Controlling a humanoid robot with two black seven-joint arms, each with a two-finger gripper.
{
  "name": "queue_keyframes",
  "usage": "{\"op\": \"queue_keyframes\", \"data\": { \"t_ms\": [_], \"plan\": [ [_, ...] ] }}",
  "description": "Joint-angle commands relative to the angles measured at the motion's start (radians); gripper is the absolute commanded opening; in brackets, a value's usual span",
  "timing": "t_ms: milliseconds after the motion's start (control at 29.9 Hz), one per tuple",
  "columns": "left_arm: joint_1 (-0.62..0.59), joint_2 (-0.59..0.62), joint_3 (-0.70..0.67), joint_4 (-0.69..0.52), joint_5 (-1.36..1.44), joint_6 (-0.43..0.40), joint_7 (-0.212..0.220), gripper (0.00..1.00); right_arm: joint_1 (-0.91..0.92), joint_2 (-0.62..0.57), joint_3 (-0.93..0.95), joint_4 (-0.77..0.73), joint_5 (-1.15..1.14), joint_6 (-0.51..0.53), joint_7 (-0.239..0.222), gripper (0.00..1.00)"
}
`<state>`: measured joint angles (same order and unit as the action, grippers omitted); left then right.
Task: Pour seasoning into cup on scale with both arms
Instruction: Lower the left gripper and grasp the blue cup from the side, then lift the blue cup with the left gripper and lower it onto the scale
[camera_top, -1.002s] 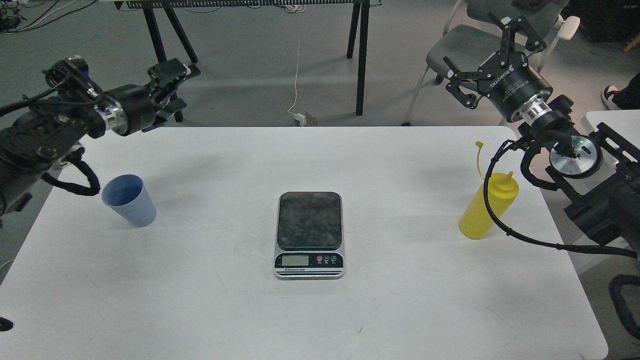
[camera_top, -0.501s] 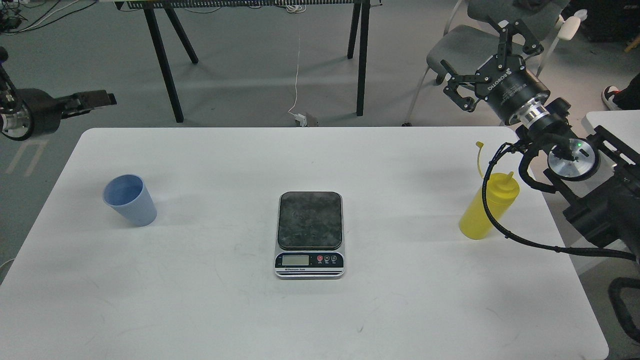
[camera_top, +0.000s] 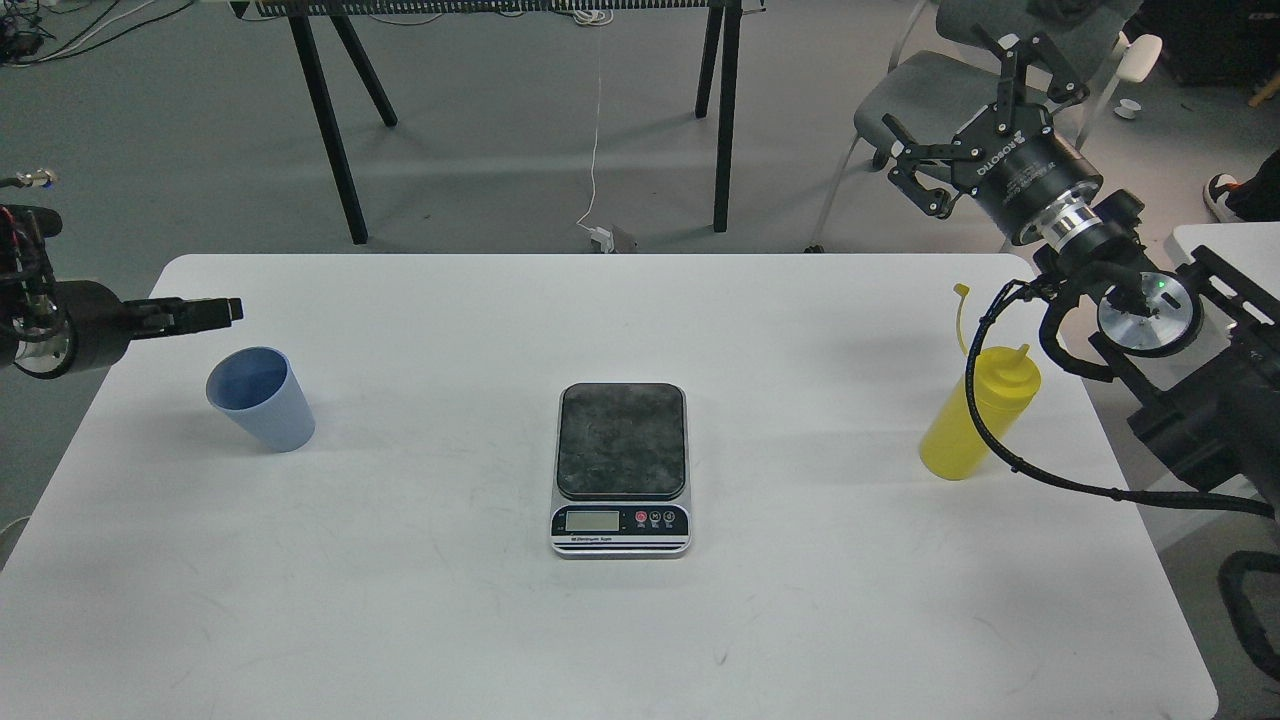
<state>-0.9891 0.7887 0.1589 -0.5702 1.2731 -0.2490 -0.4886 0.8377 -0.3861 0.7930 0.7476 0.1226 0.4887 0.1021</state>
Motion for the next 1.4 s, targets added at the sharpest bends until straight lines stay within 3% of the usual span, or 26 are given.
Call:
{"op": "queue_keyframes", "data": {
  "t_ms": [0,301,401,635,735,835,1002,1369],
  "plan": [
    [0.058,-0.017,0.001,0.01,0.0,0.04,0.0,0.97,0.0,-0.005,0.0,0.001,0.0,0.0,0.001,0.99],
    [0.079,-0.025,0.001,0.01,0.0,0.069,0.0,0.97,-0.002,0.003,0.0,0.003,0.0,0.0,0.001,0.99],
    [0.102,-0.026,0.001,0.01,0.0,0.094,0.0,0.85,-0.002,0.004,0.0,0.003,0.0,0.0,-0.001,0.99],
    [0.112,-0.051,0.001,0.012,-0.003,0.114,0.0,0.81,-0.002,0.001,-0.001,0.004,0.0,0.0,0.001,0.99],
    [0.128,-0.057,0.001,0.018,-0.001,0.14,0.0,0.71,-0.002,0.0,-0.001,0.004,0.0,0.0,-0.001,0.99],
    [0.133,-0.057,0.002,0.024,0.002,0.149,0.0,0.54,-0.002,0.0,-0.001,0.004,0.0,0.0,0.001,0.99],
    [0.129,-0.055,0.042,0.032,0.003,0.143,0.0,0.1,-0.002,0.004,-0.001,0.003,0.0,0.0,0.001,0.99],
    [0.11,-0.055,0.062,0.075,0.002,0.14,0.0,0.02,-0.003,0.007,-0.001,0.003,0.0,0.0,0.001,0.99]
  ]
}}
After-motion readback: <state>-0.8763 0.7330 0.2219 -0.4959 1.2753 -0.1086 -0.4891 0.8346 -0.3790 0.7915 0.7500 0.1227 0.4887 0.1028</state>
